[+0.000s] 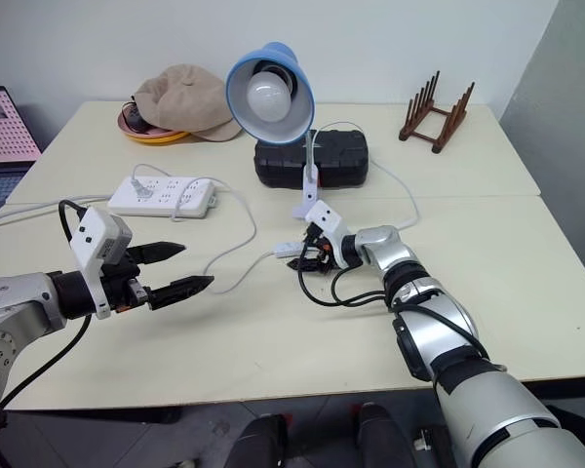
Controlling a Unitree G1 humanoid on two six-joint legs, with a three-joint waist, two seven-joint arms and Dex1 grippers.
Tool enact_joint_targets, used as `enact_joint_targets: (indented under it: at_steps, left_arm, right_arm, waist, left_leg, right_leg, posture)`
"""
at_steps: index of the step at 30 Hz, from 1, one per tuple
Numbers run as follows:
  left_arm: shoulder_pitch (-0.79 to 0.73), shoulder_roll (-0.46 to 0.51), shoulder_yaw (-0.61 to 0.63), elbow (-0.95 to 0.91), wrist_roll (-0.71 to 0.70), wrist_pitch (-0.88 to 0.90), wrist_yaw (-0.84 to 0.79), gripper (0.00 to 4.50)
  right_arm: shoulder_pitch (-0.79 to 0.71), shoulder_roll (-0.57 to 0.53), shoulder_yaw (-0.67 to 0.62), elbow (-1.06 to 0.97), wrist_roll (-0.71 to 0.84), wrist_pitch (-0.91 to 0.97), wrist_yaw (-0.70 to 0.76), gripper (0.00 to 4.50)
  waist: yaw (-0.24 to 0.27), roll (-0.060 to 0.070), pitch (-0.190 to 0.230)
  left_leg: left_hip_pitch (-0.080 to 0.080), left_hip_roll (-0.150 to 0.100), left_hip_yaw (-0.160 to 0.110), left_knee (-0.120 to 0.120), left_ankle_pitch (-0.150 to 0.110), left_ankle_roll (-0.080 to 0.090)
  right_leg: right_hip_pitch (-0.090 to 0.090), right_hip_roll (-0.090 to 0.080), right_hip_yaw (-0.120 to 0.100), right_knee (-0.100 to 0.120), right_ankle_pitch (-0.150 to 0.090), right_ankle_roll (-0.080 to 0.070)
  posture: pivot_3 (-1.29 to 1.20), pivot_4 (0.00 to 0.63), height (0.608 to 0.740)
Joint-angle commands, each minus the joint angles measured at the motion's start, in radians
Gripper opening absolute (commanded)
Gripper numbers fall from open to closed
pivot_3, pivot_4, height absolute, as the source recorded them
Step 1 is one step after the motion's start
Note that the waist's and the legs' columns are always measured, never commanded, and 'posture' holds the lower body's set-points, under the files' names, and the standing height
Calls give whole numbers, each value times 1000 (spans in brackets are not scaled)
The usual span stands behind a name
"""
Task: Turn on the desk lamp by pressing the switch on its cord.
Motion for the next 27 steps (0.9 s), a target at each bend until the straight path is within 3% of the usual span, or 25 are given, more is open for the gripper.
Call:
enact_joint_targets:
  at_steps: [1, 3, 6, 13, 17, 20, 23, 27]
  left_arm:
    - [-13, 15, 9, -16, -6, -13, 2, 4500]
    - [-12, 16, 9, -13, -4, -17, -1, 4500]
    - [-16, 15, 6, -10, -5, -17, -2, 4500]
    - [-25, -32, 18, -37, -97, 60, 25, 4500]
    - [-41, -158, 113, -56, -409, 259, 178, 4500]
    - [-13, -224, 139, -59, -565, 322, 289, 4500]
    - [-21, -350, 114, -8, -683, 314, 465, 4500]
    - [-56, -447, 60, 35, -763, 289, 569, 4500]
  right_arm:
    - [-2, -6, -22, -8, -5, -21, 14, 2277]
    - [0, -8, -25, -10, -5, -25, 13, 1678]
    - [2, -16, -29, -16, 0, -30, 19, 1134]
    - [36, -94, -54, -114, 39, -49, 111, 1078]
    - [154, -156, -96, -460, 107, 13, 102, 1077]
    - [289, -184, -93, -747, 106, 45, 28, 1077]
    - [465, -231, -54, -1017, 46, 1, -36, 1077]
    - [554, -241, -48, -1184, 35, 20, -118, 1077]
  waist:
    - [-2, 0, 0]
    - [-4, 0, 0]
    - [-7, 0, 0]
    - [-6, 0, 0]
    - [-7, 0, 0]
    - [-6, 0, 0]
    - [-1, 0, -1]
    - [14, -1, 0]
  left_leg:
    - [0, 0, 0, 0, 0, 0]
    - [0, 0, 0, 0, 0, 0]
    - [0, 0, 0, 0, 0, 0]
    - [0, 0, 0, 0, 0, 0]
    - [-1, 0, 0, 0, 0, 0]
    - [-1, 0, -1, 1, 0, 0]
    - [1, 0, -1, 1, 0, 0]
    - [2, -1, -2, 4, 0, 0]
  right_leg:
    - [0, 0, 0, 0, 0, 0]
    - [0, 0, 0, 0, 0, 0]
    - [0, 0, 0, 0, 0, 0]
    - [0, 0, 0, 0, 0, 0]
    - [0, -1, 0, 0, 0, 0]
    - [0, 0, 0, 2, 0, 0]
    - [0, -1, 0, 7, -1, 1]
    - [0, 0, 0, 10, -3, 4]
  posture:
    - [0, 150, 740]
    - [0, 150, 740]
    - [0, 150, 740]
    - [0, 150, 740]
    - [0, 150, 740]
    - [0, 150, 740]
    - [0, 150, 740]
    - [0, 150, 740]
